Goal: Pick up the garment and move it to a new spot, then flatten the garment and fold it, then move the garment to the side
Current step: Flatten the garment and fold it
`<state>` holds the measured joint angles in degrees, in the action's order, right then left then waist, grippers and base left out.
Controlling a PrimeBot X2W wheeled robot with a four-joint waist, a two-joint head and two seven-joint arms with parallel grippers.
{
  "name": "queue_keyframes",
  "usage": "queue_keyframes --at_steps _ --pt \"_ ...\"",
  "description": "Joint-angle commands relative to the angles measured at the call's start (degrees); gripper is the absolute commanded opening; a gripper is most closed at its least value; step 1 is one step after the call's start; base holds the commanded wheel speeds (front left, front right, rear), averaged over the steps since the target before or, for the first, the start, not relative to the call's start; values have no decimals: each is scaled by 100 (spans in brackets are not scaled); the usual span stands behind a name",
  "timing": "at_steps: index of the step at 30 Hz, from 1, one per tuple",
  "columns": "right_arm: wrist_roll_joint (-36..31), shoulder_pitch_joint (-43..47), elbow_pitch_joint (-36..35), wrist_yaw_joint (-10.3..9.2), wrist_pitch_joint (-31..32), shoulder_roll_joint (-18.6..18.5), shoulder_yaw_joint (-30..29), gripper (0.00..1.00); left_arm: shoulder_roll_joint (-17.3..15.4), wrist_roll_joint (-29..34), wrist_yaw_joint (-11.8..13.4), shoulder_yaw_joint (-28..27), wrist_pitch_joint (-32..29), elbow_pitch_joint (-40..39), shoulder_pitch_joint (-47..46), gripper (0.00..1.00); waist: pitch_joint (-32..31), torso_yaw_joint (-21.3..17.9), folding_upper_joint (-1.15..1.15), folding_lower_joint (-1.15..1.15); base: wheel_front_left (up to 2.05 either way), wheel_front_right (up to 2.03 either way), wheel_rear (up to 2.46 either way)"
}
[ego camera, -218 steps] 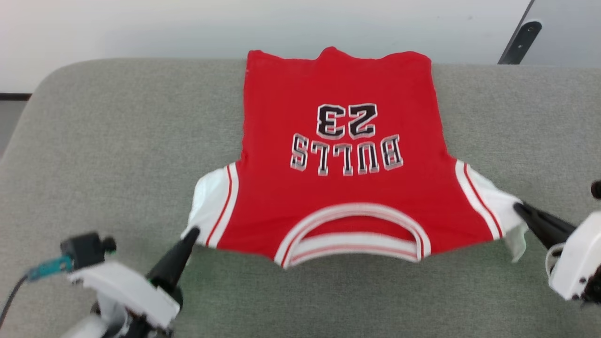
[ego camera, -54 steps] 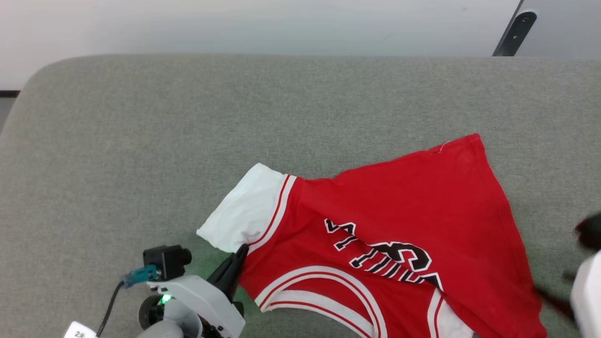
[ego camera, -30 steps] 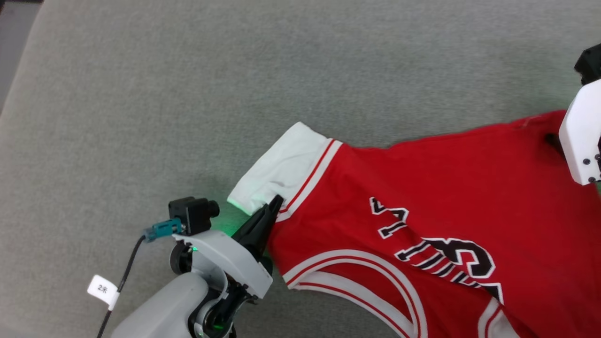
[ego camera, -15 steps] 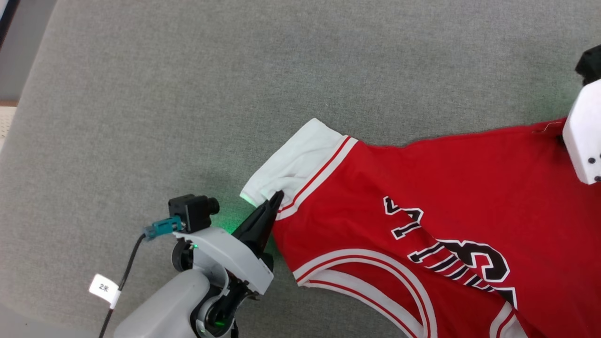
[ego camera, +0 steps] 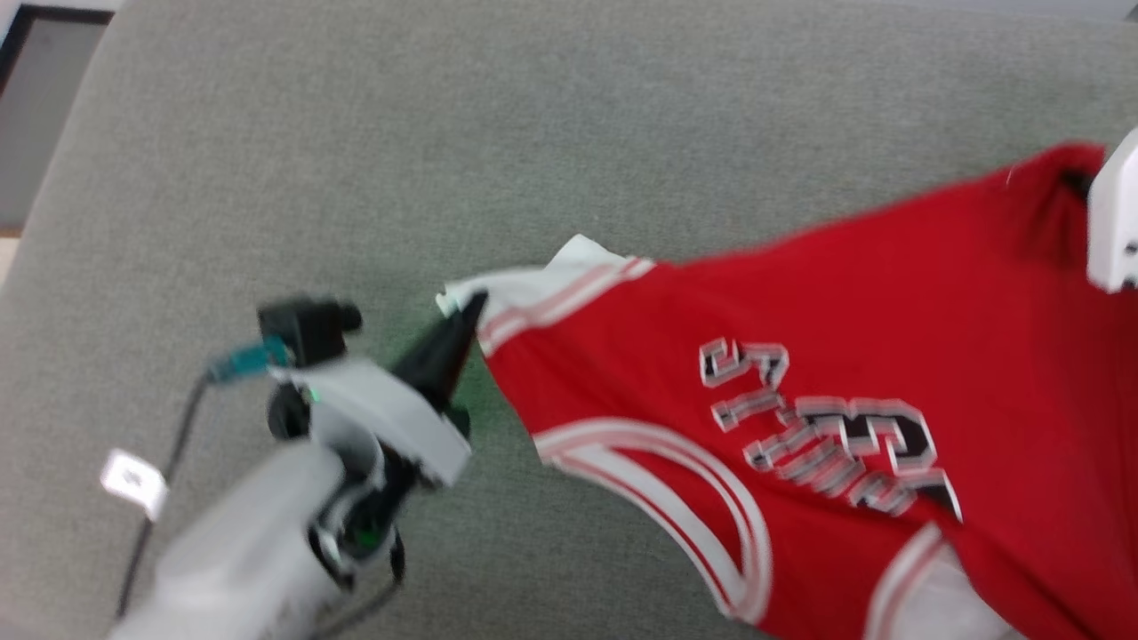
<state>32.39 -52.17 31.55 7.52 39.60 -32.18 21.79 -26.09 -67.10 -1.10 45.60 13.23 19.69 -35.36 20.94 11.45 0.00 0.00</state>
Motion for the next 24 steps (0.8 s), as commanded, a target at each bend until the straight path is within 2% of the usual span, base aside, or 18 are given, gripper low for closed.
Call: queue_keyframes --at_steps 1,4,7,12,19,24 --pt "-5 -154 100 -7 -167 64 -181 0 -40 32 -58 -67 -39 16 -240 0 -95 -99 0 0 0 0 0" --pt "-135 -498 415 -7 -574 249 -577 0 -83 67 -89 -192 -185 130 -780 0 -97 -171 0 0 0 0 0" --pt "-398 -927 760 -7 -1029 393 -931 0 123 -254 -257 -409 -423 377 -1359 0 -77 -221 0 0 0 0 0" --pt "-787 -1923 1343 -7 -1597 754 -1424 0 347 -376 -397 -667 -764 1432 -2731 0 56 -399 0 0 0 0 0" --pt "-1406 -3488 2081 -8 -2568 1164 -2109 0 621 -214 -413 -1110 -371 3017 -4855 0 480 -685 0 0 0 0 0" --pt "-1692 -4372 2573 -8 -3205 1391 -2674 0 640 153 -462 -1198 80 3673 -6068 0 703 -807 0 0 0 0 0"
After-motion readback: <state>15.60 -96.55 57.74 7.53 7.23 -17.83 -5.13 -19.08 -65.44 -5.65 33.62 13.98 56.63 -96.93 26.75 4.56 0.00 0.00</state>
